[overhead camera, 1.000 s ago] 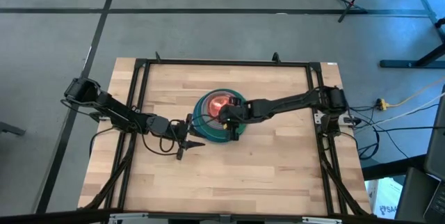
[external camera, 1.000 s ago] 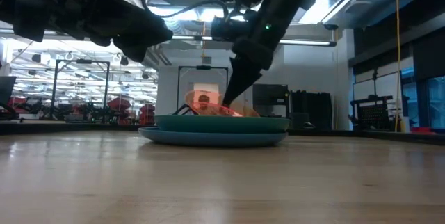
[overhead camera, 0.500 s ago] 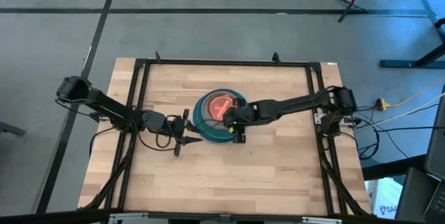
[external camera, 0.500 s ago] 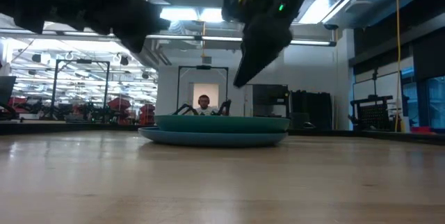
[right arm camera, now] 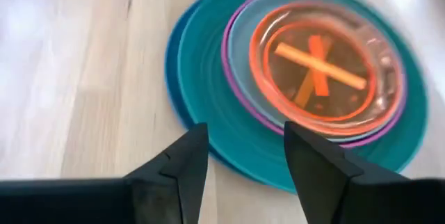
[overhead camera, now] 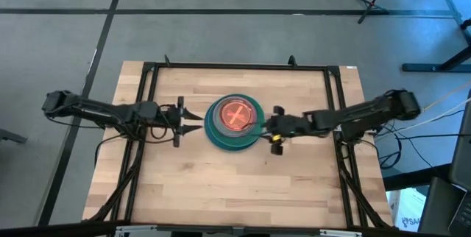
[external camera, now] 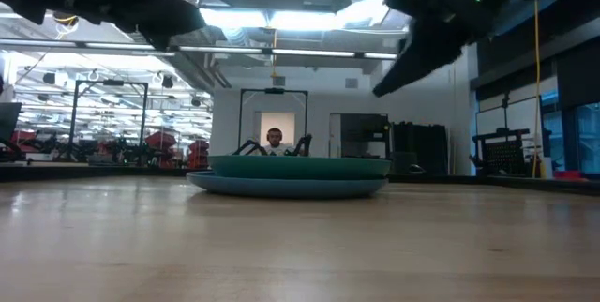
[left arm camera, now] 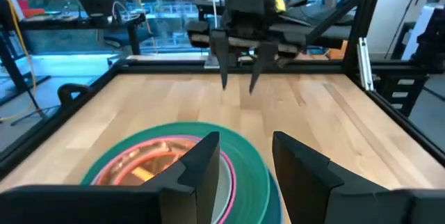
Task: Stack plastic plates
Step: Return to Home Position
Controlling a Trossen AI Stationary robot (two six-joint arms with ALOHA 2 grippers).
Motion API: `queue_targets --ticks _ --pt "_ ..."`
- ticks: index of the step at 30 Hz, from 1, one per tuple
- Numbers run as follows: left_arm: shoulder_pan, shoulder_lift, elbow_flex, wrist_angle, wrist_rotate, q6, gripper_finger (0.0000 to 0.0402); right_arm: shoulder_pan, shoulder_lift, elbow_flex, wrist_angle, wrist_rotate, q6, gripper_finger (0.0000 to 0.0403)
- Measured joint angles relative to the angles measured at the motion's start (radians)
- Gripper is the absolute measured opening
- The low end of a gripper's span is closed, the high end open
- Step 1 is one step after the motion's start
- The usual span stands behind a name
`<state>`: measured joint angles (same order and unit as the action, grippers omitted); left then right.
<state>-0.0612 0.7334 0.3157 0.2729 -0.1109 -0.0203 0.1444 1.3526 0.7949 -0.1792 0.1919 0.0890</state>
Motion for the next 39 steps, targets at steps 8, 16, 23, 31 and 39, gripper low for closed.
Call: queue_targets --ticks 8,16,23,31,39 --pt "0.004 -0.127 -0.118 0.006 0.005 -0.036 0.0127 0.000 -0.246 -0.437 0.637 0.061 0.105 0.0182" --pt "0.010 -0.307 -0.247 -0.019 -0.002 -0.099 0.0127 0.000 -0.277 -0.612 0.918 0.121 0.175 0.0182" --pt "0.010 -0.439 -0.250 -0.109 -0.010 -0.024 0.0127 0.000 -0.277 -0.627 0.921 0.130 0.198 0.0182" --pt "0.011 -0.568 -0.250 -0.192 0.000 -0.007 0.0127 -0.001 -0.282 -0.627 0.916 0.114 0.199 0.0182" --pt "0.022 -0.679 -0.250 -0.317 -0.039 -0.004 0.0127 -0.001 -0.359 -0.627 0.909 0.037 0.190 0.0182"
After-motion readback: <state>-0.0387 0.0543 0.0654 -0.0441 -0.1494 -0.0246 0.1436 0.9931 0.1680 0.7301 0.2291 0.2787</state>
